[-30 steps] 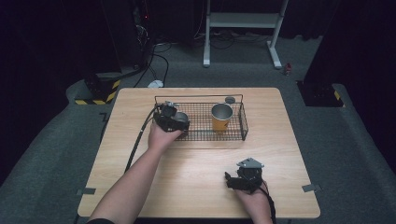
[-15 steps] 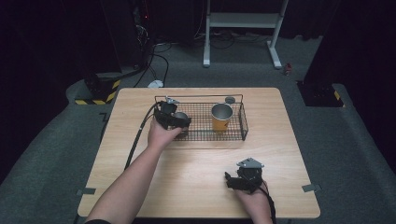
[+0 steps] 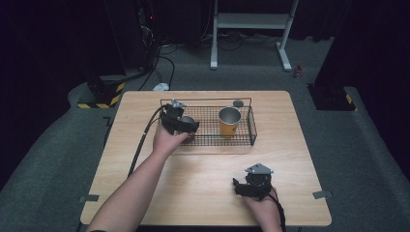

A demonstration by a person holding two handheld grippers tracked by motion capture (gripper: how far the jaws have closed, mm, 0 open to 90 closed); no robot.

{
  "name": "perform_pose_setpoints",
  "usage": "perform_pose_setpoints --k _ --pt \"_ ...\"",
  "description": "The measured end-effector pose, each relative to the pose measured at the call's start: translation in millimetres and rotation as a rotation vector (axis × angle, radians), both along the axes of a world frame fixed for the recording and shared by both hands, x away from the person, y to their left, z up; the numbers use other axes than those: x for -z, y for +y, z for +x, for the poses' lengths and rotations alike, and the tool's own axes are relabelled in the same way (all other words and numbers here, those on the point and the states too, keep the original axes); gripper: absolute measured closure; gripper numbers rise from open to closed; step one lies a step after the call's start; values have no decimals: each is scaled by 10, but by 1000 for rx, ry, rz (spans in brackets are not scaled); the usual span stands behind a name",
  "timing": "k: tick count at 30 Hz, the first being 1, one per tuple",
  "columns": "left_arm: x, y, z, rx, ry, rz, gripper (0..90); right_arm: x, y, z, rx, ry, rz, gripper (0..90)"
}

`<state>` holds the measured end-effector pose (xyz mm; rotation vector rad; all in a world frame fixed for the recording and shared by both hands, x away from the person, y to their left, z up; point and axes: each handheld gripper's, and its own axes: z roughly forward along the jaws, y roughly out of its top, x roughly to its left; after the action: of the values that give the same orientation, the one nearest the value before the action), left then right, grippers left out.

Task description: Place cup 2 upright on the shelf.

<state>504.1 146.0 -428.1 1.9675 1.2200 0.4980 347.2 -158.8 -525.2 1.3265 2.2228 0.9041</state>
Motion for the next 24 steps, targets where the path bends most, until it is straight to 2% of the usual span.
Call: perform_pose_setpoints --k 10,21,24 --pt "14 110 -111 9 -2 -11 13 1 -1 1 -2 -1 -2 126" --pt "36 270 -309 9 -9 -28 25 1 -1 1 -1 -1 -2 126" --pt "42 324 -362 15 -15 -17 28 1 0 1 -1 -1 -2 126"
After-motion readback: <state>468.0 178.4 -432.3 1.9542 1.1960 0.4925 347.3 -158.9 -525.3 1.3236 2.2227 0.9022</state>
